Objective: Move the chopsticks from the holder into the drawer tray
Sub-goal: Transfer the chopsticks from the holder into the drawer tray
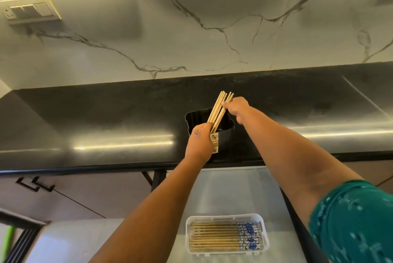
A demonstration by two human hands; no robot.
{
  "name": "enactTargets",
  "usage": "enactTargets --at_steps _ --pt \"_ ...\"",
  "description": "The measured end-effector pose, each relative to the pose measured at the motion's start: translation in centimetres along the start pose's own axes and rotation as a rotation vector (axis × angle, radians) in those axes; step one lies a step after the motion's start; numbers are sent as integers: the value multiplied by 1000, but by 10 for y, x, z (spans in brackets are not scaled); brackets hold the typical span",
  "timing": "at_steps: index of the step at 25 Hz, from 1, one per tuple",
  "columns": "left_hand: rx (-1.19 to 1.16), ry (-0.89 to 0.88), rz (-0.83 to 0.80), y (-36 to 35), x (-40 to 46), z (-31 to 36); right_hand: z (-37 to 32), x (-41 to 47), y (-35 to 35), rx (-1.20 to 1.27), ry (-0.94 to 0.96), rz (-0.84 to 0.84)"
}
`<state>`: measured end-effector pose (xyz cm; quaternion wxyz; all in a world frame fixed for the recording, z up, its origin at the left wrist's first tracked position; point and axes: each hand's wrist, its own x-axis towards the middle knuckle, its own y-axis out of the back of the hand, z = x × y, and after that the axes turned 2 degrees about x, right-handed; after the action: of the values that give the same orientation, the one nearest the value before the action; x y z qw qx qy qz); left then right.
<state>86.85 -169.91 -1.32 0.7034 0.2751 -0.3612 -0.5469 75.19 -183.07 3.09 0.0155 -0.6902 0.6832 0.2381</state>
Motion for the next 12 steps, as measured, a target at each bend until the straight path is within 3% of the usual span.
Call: enactTargets --at_steps 7,12 --pt "-46 -3 5 7 2 -1 -19 -6 17 -85 121 117" --pt "-42 -33 32 25 2 17 -50 -40 36 -52 428 106"
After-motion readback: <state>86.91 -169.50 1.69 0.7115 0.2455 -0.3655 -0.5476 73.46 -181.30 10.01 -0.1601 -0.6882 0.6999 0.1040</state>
